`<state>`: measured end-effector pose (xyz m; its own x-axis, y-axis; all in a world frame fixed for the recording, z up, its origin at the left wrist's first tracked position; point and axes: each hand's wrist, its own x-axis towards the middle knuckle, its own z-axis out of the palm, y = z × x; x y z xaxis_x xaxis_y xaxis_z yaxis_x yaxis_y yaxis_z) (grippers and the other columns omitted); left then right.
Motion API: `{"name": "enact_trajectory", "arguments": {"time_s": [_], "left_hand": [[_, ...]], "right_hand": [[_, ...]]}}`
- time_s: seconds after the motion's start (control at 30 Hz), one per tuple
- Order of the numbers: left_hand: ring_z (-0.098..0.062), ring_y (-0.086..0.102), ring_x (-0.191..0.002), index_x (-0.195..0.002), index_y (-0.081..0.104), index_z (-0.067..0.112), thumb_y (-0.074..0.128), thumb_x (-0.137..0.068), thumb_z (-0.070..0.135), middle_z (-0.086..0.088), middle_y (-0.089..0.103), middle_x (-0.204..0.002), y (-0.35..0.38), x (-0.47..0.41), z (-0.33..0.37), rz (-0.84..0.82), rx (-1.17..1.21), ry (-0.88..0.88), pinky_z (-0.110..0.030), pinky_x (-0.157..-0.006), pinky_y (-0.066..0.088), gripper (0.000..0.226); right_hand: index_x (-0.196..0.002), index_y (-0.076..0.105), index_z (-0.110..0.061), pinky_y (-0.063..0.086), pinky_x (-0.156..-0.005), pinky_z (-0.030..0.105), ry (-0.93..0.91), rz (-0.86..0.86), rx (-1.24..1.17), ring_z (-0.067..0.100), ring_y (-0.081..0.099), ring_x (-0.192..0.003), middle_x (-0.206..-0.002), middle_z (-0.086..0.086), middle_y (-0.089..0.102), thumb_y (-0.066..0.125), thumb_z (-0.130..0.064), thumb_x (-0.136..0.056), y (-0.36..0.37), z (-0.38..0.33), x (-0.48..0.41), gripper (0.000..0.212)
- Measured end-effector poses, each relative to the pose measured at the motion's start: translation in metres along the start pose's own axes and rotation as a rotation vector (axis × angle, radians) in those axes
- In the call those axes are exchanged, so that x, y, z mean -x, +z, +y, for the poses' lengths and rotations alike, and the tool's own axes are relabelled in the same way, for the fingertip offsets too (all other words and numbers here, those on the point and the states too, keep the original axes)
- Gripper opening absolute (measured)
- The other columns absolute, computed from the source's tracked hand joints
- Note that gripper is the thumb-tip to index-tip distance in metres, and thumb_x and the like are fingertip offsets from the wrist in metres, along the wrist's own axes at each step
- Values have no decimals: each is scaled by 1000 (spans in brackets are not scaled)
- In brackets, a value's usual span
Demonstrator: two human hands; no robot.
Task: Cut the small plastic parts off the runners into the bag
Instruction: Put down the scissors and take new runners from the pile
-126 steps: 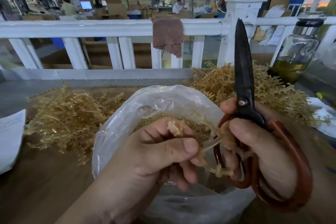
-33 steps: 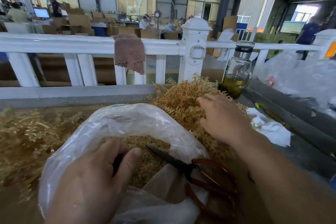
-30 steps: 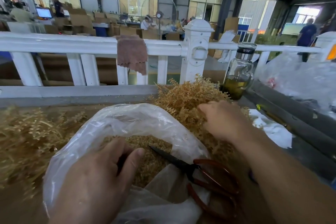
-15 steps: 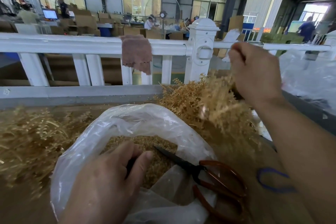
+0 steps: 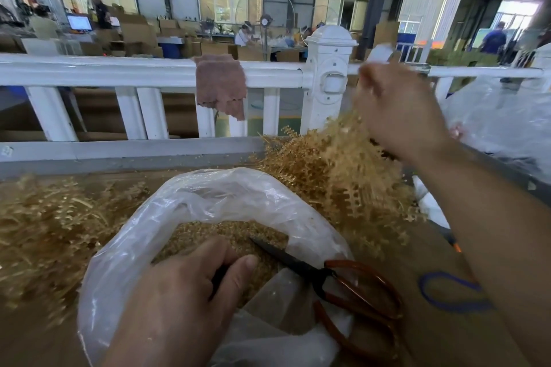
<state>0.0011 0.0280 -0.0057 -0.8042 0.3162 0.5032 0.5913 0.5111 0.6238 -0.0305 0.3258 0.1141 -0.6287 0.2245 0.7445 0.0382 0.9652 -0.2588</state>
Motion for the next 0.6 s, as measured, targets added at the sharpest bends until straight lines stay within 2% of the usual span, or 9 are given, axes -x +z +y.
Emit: {"name": "enact_trajectory", "arguments": {"time_s": [0.07, 0.1, 0.17, 0.27, 0.3, 0.4, 0.5, 0.6], "left_hand": [[-5, 57, -64, -66, 57, 31, 54, -86, 68, 16, 59, -62, 0, 0, 1, -6, 8, -2, -29, -50, 45, 42], [-5, 57, -64, -70, 57, 33, 56, -86, 67, 17, 59, -63, 0, 0, 1, -13, 4, 7, -30, -50, 46, 38], [-4, 57, -62, -75, 57, 35, 51, -75, 71, 18, 60, -64, -1, 0, 1, -26, -1, 18, -33, -50, 48, 36], [-3, 54, -57, -72, 53, 35, 43, -75, 71, 14, 58, -62, -1, 1, -1, -45, -18, 43, -34, -47, 48, 37], [-3, 53, -57, -70, 50, 36, 43, -76, 70, 14, 57, -62, -1, 1, 0, -55, -27, 47, -33, -46, 47, 35], [-1, 54, -59, -66, 46, 39, 43, -78, 69, 15, 57, -64, -2, 1, 0, -69, -45, 43, -26, -46, 43, 33], [-3, 57, -65, -69, 49, 36, 40, -77, 73, 15, 59, -69, -2, 1, 0, -100, -50, 34, -27, -47, 42, 39], [-5, 57, -68, -72, 52, 36, 39, -76, 74, 12, 57, -63, -1, 2, -1, -106, -51, 39, -28, -50, 42, 41]], "right_hand": [[-123, 66, -19, 37, -69, 10, 92, -308, 90, 5, 56, -81, -110, -1, 68, 54, -34, -100, 11, 11, 17, 30], [-121, 68, -22, 35, -64, 11, 111, -401, 87, 3, 56, -76, -109, -5, 68, 55, -36, -99, 13, 14, 27, 29], [-117, 68, -24, 34, -67, 15, 76, -464, 94, 4, 55, -83, -116, -8, 66, 56, -39, -98, 17, 17, 46, 27], [-114, 68, -25, 44, -78, 24, 5, -466, 198, 9, 55, -101, -118, -11, 63, 53, -46, -96, 19, 16, 69, 31], [-114, 68, -26, 48, -85, 31, -11, -475, 265, 13, 56, -108, -118, -11, 63, 49, -50, -96, 19, 14, 75, 36], [-125, 63, -29, 40, -104, 45, -9, -478, 378, 18, 51, -121, -128, -7, 60, 32, -65, -92, 14, 6, 88, 58], [-135, 52, -25, 34, -109, 49, 11, -359, 343, 26, 37, -133, -141, 3, 46, 27, -72, -91, 5, 1, 96, 68], [-139, 44, -21, 38, -106, 52, 77, -262, 313, 32, 33, -135, -145, 8, 37, 38, -62, -96, -3, 9, 96, 60]]}}
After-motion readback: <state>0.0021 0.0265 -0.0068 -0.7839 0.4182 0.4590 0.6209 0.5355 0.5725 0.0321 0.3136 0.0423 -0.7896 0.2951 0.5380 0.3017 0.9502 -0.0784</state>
